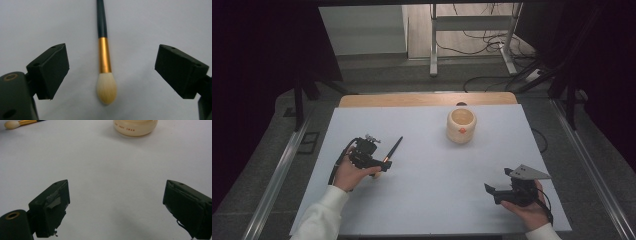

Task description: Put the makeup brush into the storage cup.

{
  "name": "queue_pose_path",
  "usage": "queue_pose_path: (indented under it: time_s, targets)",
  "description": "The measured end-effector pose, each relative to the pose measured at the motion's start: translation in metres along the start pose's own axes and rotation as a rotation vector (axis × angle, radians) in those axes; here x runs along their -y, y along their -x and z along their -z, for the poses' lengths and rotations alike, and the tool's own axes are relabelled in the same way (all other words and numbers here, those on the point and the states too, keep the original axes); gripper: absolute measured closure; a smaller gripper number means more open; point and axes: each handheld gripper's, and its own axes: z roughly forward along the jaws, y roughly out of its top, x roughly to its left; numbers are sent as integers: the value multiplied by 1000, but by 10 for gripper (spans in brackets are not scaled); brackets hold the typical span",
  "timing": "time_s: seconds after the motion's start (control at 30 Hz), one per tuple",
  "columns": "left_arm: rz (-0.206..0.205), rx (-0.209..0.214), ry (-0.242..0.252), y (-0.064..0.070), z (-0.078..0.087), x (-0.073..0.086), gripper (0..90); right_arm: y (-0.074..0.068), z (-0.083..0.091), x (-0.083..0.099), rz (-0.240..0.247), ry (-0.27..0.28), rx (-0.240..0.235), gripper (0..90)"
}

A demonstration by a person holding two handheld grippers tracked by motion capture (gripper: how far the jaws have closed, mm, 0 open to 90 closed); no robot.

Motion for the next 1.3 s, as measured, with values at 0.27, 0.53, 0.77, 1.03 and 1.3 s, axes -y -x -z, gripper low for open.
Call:
queue_pose_path:
  time_s: [0.27,0.53,0.77,1.03,1.3]
  targets:
    - [-7,9,-22,-2,-5,-12,132,0,0,0,0,-1,1,73]
    - [-26,13,-58,-2,-10,-27,130,1,-1,0,-3,-3,2,73]
    - [-33,19,-91,-2,-19,-33,129,1,-1,1,-3,-5,0,74]
    - [-29,20,-117,-6,-24,-41,127,1,-1,1,-1,-6,2,74]
    - [-23,24,-142,-9,-31,-45,132,1,-1,1,-2,-8,1,74]
